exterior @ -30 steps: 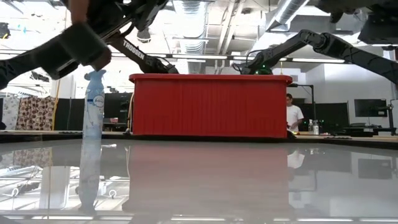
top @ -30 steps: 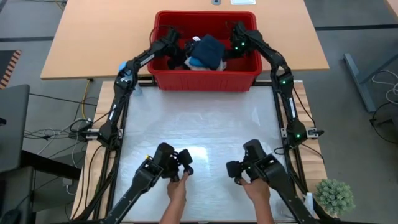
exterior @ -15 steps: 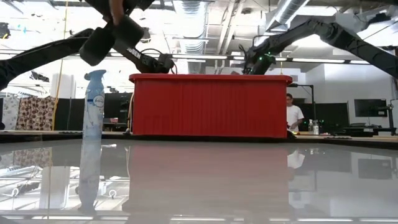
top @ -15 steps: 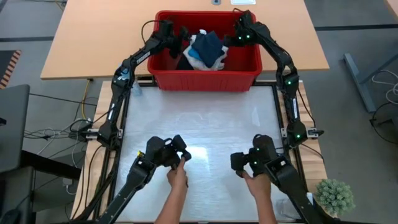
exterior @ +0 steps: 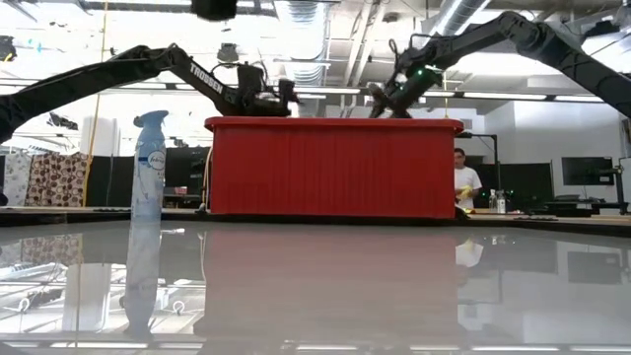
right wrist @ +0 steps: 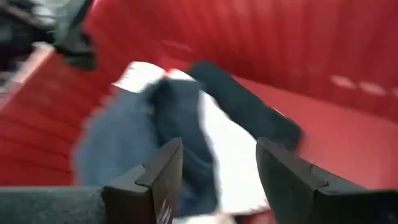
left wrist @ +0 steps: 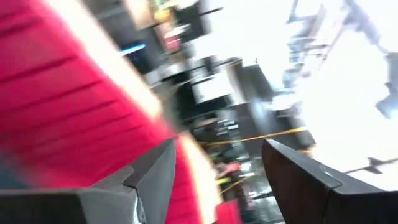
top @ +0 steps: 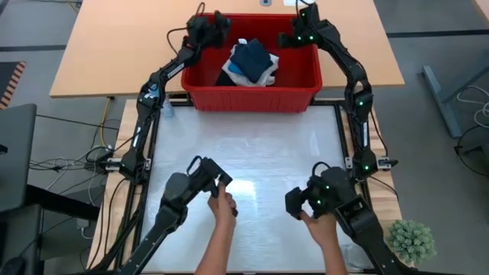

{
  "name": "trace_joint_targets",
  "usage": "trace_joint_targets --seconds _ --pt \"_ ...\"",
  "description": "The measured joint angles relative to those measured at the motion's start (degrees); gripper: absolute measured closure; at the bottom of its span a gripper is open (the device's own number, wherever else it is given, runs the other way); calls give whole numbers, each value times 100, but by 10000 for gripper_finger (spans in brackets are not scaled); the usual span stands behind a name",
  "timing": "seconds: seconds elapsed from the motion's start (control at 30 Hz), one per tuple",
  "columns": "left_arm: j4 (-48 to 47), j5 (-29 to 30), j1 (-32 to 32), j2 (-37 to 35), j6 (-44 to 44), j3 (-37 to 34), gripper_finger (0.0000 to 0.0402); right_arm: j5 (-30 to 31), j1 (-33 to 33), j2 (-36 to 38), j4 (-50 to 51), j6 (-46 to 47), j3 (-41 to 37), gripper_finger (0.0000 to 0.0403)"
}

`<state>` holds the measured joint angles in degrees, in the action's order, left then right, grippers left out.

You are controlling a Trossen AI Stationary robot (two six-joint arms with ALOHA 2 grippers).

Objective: Fold Laundry from Bin
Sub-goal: Put the stacked clothes into the red bin

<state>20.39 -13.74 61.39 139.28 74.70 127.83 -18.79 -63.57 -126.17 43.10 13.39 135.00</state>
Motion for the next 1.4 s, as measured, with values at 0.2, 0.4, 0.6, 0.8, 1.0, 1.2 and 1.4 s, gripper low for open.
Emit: trace_joint_targets --seconds 0.2,0.4,0.6,0.8,1.0,1.2,1.4 --pt "2168 -566 -2 -3 337 0 176 -1394 30 149 -839 155 0 178" --pt "3578 -1311 -99 -283 1113 59 176 -2196 492 140 -1636 348 -136 199" --pt "3617 -1717 -148 -621 1167 428 176 -1681 1039 -40 -2011 -153 -138 228" --pt "3638 -2158 -175 -861 1201 723 176 -685 1133 -725 -1839 -285 -147 251" --pt "3601 -2465 -210 -927 1301 692 176 -705 982 -1392 -1741 -4 -116 262" --pt "3592 -2461 -242 -927 1464 691 176 -937 907 -1614 -1727 7 -118 265" --pt "3672 -2678 -268 -927 1895 706 176 -997 819 -1212 -1992 30 -47 265"
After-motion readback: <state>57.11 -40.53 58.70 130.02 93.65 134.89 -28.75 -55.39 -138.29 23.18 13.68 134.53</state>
